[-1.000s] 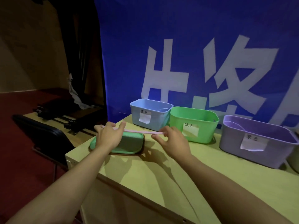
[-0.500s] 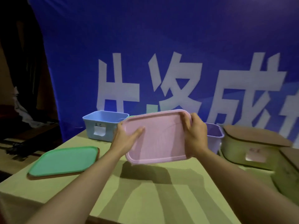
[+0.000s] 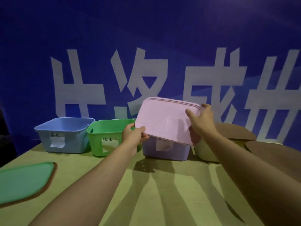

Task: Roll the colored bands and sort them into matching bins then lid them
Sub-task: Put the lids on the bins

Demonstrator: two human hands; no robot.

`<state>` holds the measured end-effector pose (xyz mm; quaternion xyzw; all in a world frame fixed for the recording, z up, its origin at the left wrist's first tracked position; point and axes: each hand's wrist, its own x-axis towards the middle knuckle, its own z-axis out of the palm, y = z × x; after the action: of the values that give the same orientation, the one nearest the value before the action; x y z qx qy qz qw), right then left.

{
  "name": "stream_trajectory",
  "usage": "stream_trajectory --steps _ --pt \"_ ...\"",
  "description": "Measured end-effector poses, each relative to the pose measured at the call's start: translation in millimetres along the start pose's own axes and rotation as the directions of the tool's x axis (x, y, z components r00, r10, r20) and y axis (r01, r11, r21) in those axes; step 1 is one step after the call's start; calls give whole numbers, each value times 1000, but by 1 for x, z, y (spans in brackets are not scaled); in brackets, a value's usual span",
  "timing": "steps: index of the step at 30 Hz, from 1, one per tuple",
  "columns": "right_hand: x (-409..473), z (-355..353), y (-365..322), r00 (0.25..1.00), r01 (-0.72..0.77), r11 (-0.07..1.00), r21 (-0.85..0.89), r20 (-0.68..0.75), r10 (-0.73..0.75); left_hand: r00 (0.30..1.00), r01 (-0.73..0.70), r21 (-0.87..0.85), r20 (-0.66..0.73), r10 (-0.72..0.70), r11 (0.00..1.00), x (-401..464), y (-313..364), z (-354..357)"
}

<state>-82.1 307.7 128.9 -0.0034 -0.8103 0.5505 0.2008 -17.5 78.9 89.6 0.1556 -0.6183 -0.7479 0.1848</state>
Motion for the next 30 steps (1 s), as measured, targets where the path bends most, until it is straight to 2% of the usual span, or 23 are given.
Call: stream_trajectory --steps 2,4,6,8,10,12,14,17,20,24,27,30 --pt "6 2 9 994 105 980 -171 40 -100 998 59 -46 -5 -59 997 10 -2 16" --pt "7 3 19 957 277 912 -302 173 -233 994 106 -82 -5 -107 991 19 -4 25" --pt "7 5 32 868 470 773 -426 381 -318 990 135 -113 -19 -138 984 29 -5 32" --pt "8 11 46 787 597 599 -533 534 -310 989 140 -107 -37 -144 984 39 -9 35" --pt "12 20 59 770 616 546 -567 579 -267 989 137 -88 -46 -141 987 45 -12 37" --pt "16 26 67 770 612 560 -559 583 -259 992 109 -7 -68 -109 994 51 -19 36" --pt "19 31 71 767 621 551 -557 576 -283 993 33 206 -115 -9 978 59 -26 32" --pt "22 34 73 759 637 524 -565 578 -300 983 -60 460 -127 132 886 65 -36 28" --pt "20 35 77 758 641 489 -591 588 -282 986 -59 638 -85 146 767 64 -45 27" --pt "19 38 79 758 638 483 -600 600 -256 981 -156 601 1 195 784 65 -47 27" --pt "20 38 80 751 645 472 -601 614 -243 984 -153 542 4 179 826 65 -45 30" --pt "19 38 85 740 666 406 -626 620 -260 991 -121 428 -5 137 896 69 -47 29"
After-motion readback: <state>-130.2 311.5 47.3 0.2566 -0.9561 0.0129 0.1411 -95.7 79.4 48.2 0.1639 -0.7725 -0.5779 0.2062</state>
